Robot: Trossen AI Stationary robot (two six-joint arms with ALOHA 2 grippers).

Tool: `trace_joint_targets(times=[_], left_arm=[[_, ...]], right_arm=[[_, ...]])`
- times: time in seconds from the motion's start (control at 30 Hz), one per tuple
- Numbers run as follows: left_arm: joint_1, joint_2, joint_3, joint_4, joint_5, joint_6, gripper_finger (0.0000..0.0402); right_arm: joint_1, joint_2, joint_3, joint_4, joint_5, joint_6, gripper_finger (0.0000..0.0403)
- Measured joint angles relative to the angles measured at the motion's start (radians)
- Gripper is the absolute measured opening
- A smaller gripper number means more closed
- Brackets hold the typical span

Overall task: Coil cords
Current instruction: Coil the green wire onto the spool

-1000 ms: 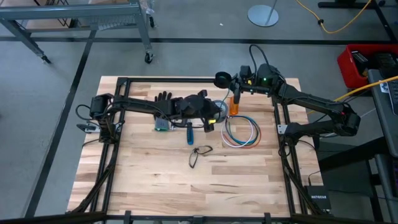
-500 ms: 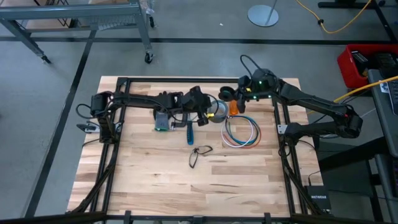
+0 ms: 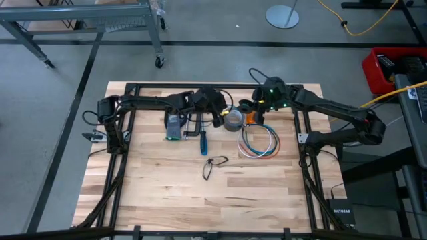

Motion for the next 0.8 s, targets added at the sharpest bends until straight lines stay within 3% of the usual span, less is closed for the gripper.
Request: trace_joint_targets(times=[0.4, 0.8], left_arm=[[0.038, 0.001, 0.006, 0.071, 0.046, -0.066, 0.0000], [0.043, 0.001, 0.007, 0.114, 0.106, -0.192, 0.0000]], right_arm=[[0.000, 0.107, 0.002, 0.029, 0.163, -0.033, 0.0001], [0.066, 0.197, 0.001, 0.189, 0.190, 0.074, 0.0001]])
